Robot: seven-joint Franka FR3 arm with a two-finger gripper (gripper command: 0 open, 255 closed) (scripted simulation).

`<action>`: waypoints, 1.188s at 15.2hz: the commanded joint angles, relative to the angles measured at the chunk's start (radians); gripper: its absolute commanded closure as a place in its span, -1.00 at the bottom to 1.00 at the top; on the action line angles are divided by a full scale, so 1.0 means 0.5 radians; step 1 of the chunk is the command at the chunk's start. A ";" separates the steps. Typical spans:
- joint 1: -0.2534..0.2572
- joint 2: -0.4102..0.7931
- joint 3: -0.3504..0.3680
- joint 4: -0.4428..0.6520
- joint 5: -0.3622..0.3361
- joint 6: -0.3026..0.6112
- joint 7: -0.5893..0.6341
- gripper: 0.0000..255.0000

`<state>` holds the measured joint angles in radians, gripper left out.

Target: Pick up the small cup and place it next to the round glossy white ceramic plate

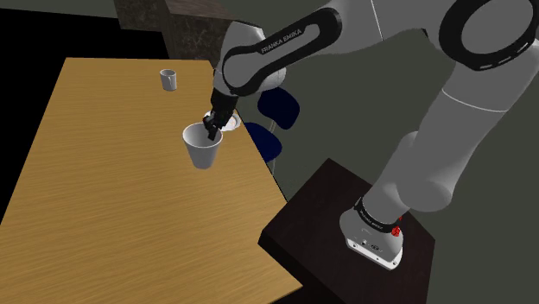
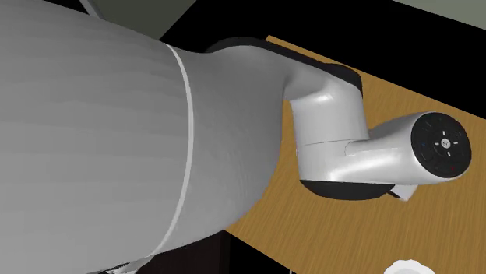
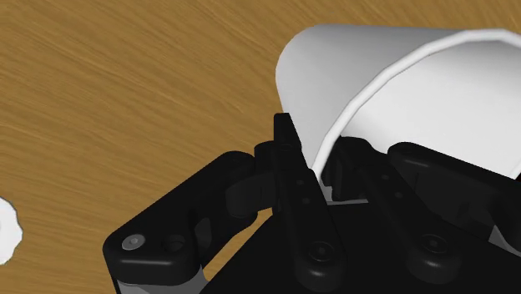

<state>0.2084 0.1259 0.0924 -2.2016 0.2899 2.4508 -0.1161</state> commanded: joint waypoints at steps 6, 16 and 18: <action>-0.150 0.337 -0.099 0.487 -0.018 -0.200 -0.205 1.00; -0.356 0.937 -0.178 1.447 -0.046 -0.613 -0.384 1.00; -0.396 1.092 -0.187 1.707 -0.053 -0.726 -0.403 1.00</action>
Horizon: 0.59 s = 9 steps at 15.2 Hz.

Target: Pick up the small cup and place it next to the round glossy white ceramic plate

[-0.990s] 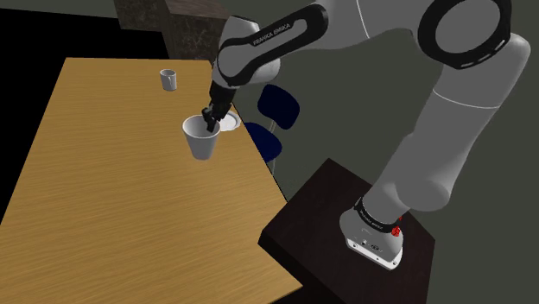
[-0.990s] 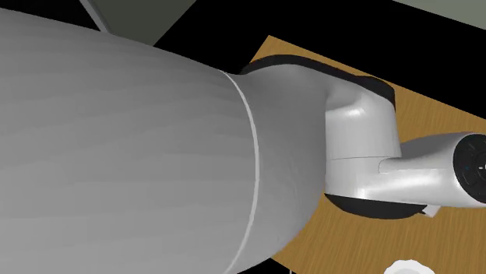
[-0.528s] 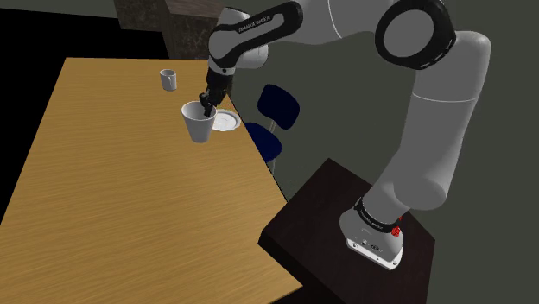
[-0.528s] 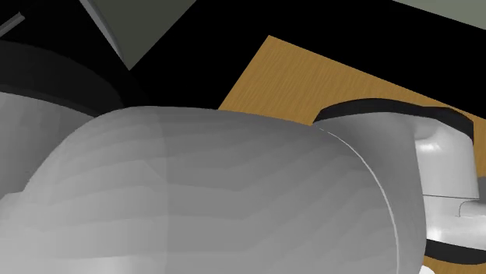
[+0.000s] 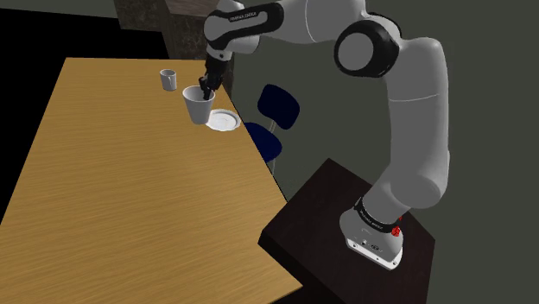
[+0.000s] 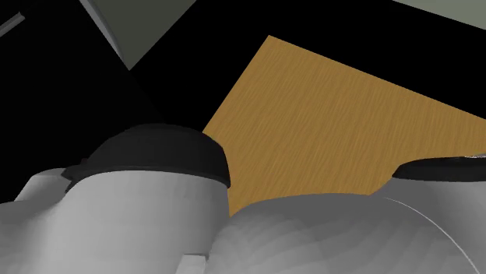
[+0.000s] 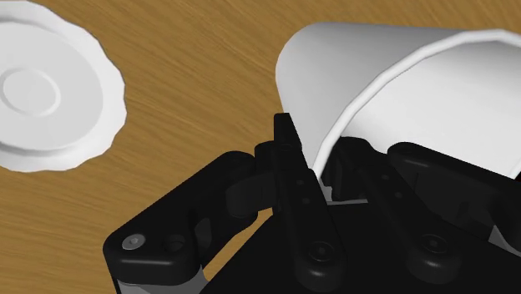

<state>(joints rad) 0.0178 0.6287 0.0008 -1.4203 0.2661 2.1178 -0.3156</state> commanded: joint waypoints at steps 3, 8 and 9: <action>-0.077 0.371 -0.013 0.632 -0.020 -0.274 -0.016 1.00; -0.099 0.525 -0.012 0.795 -0.021 -0.286 -0.033 1.00; -0.098 0.533 -0.011 0.783 -0.019 -0.267 -0.038 1.00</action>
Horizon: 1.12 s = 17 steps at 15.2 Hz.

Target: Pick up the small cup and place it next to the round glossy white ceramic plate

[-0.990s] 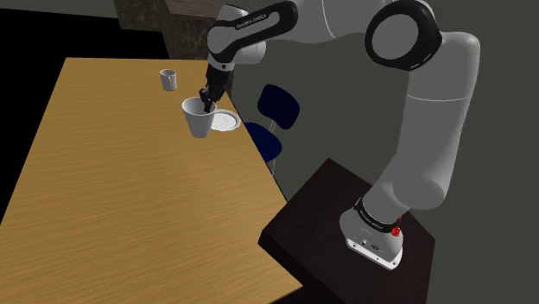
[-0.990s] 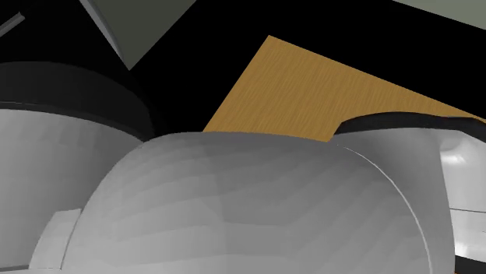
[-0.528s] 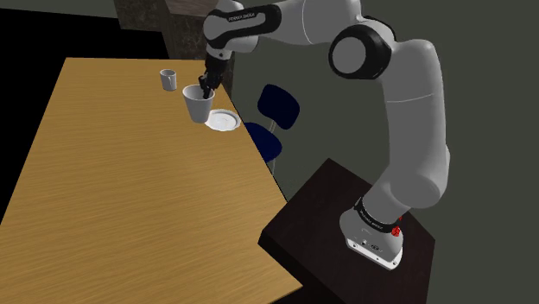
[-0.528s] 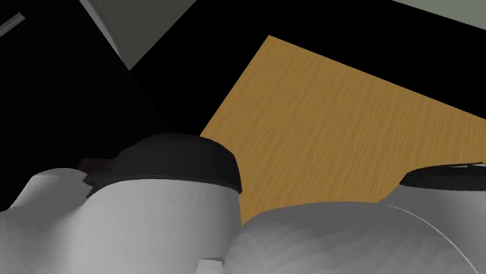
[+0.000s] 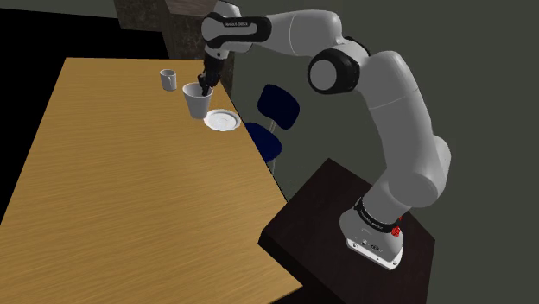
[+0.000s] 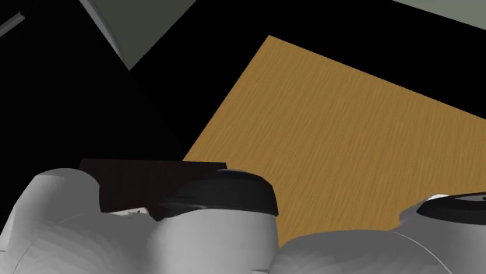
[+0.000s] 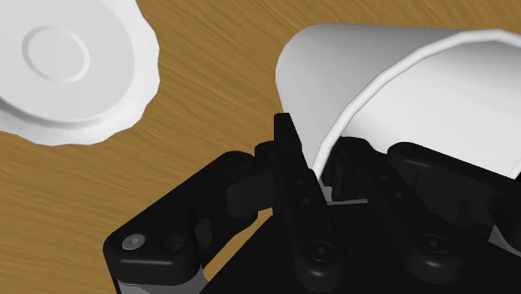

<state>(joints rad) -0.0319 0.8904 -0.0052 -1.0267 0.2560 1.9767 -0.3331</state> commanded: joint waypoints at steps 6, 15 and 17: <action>0.002 0.071 0.006 -0.058 0.011 0.128 -0.030 1.00; 0.001 0.194 0.014 -0.083 0.024 0.273 -0.066 1.00; 0.001 0.225 0.017 -0.082 0.027 0.302 -0.074 1.00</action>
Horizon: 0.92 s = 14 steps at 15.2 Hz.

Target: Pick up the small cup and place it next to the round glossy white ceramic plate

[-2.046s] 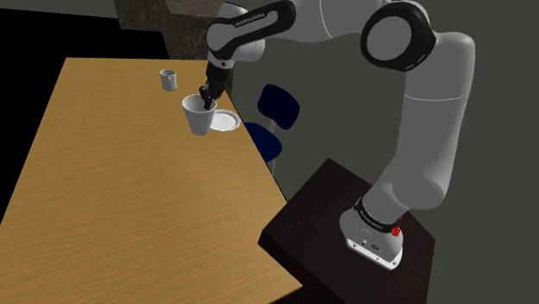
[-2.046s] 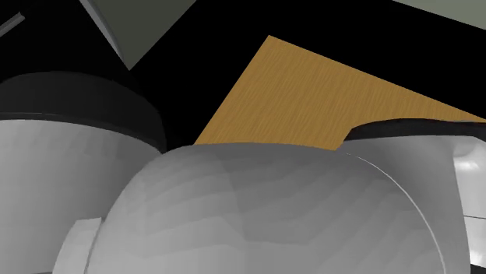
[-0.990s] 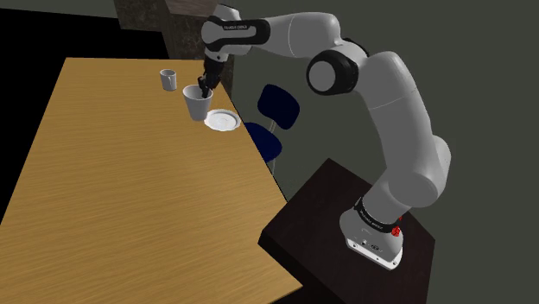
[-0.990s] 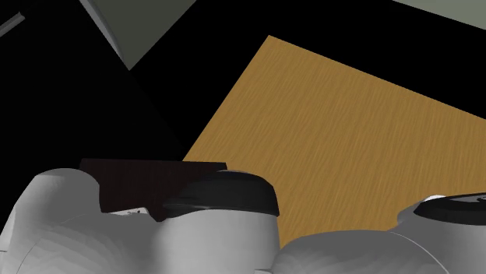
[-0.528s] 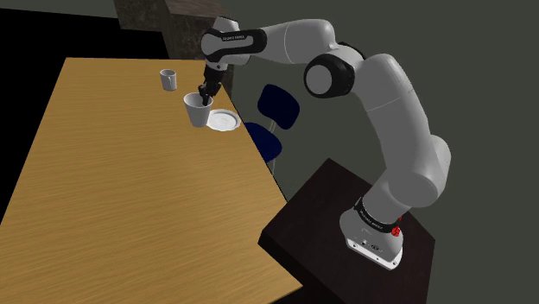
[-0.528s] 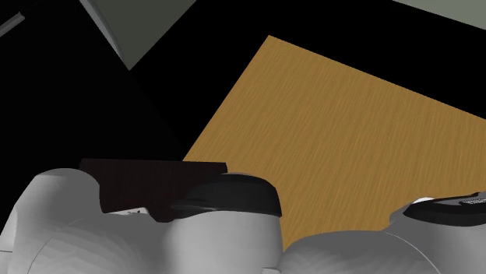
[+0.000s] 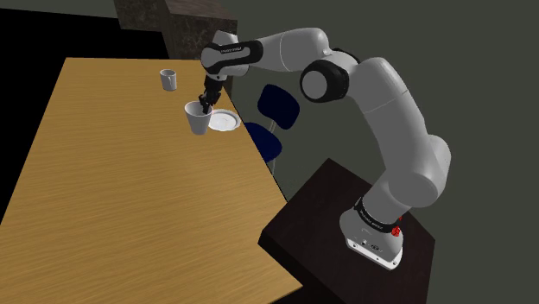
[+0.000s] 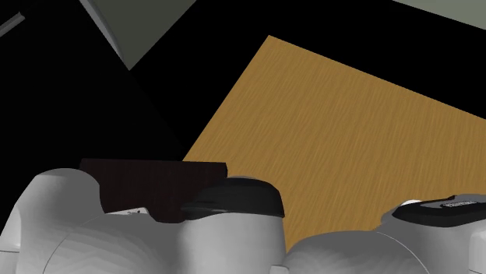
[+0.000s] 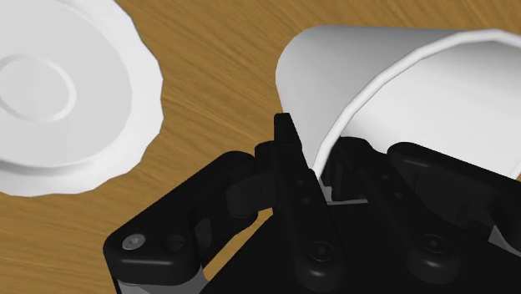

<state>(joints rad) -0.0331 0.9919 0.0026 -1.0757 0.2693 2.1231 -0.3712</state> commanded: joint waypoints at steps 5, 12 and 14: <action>0.003 0.109 0.006 0.036 0.006 0.075 -0.015 1.00; 0.001 0.250 0.014 0.099 0.012 0.152 -0.035 1.00; 0.001 0.269 0.015 0.109 0.012 0.160 -0.037 1.00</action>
<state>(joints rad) -0.0325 1.1207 0.0099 -1.0262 0.2754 2.2012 -0.3893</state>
